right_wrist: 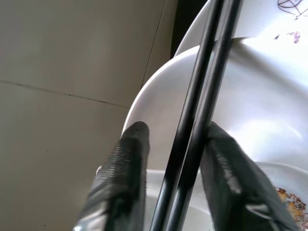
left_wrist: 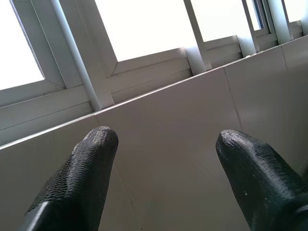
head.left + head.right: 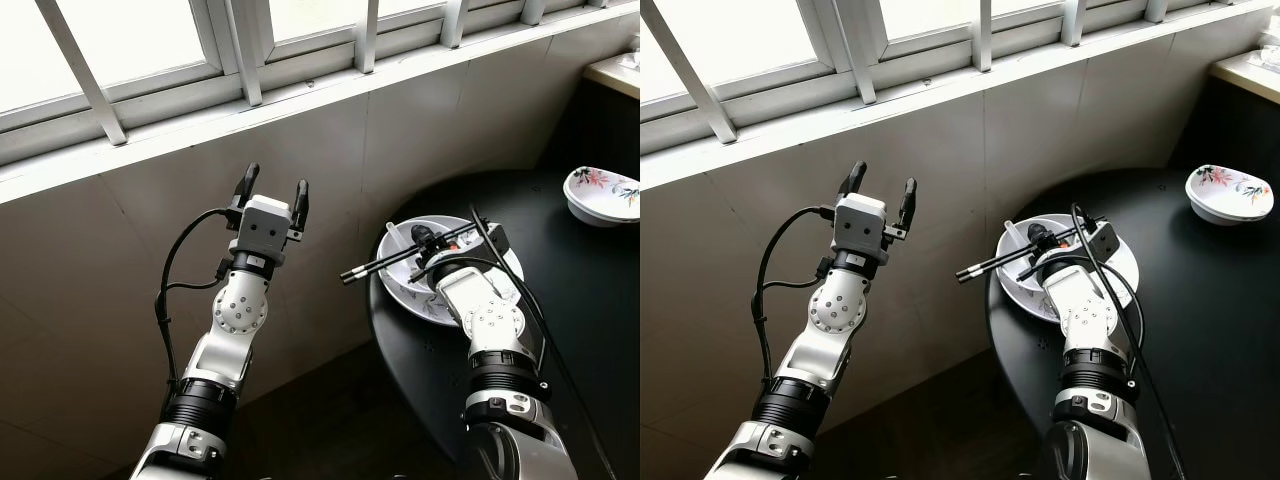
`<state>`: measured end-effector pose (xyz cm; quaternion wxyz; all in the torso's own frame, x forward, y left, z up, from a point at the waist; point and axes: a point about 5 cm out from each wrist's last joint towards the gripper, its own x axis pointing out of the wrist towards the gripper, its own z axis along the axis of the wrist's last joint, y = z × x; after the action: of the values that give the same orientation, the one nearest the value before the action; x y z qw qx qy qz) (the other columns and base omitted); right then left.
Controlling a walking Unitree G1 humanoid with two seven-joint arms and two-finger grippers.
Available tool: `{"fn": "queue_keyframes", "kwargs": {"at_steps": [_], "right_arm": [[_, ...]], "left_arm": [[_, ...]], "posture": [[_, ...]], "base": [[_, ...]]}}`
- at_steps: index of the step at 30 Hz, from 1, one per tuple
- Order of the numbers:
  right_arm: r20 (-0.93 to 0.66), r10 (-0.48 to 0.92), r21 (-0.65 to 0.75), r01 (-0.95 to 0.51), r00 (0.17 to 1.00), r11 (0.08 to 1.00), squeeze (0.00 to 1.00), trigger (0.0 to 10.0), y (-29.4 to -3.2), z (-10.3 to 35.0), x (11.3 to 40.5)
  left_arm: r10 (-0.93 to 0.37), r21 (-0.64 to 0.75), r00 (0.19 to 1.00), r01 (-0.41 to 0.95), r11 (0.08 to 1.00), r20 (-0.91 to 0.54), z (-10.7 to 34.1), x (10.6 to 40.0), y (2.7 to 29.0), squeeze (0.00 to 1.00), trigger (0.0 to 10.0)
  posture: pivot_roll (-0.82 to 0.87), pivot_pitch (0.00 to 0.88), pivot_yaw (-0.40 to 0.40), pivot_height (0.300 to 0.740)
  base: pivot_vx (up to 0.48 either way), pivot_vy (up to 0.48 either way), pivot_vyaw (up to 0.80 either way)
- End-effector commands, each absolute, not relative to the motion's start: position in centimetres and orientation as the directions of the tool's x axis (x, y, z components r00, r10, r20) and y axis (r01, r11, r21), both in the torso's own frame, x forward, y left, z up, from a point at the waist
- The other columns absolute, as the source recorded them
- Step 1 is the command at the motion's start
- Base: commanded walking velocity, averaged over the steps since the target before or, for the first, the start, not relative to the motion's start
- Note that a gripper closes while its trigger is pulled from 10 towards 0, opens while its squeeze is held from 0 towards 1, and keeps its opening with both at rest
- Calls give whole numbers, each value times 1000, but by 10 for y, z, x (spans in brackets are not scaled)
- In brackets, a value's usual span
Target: Kitchen organization
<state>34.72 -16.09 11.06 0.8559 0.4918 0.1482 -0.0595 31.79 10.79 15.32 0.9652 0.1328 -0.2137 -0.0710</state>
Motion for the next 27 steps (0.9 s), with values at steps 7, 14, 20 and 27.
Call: {"fn": "queue_keyframes", "kwargs": {"at_steps": [7,14,20,27], "right_arm": [[-306,50,841,245,951,483,0,0,-158,115,351],[-304,45,844,247,952,476,0,0,-159,116,351],[-277,40,846,224,960,484,0,0,-160,120,352],[-72,43,693,19,997,721,0,0,-154,153,354]], "left_arm": [[-209,314,904,89,945,374,151,320,107,0,10000],[-212,317,905,91,944,370,151,320,107,0,10000],[-213,318,906,92,943,367,150,321,106,0,10000],[-213,319,906,93,943,365,149,320,106,0,10000]], "posture": [[-164,0,50,740],[-165,0,50,740],[-165,0,50,740],[-166,0,51,740]], "base": [[0,0,0],[0,0,0],[0,0,0],[0,0,0]]}}
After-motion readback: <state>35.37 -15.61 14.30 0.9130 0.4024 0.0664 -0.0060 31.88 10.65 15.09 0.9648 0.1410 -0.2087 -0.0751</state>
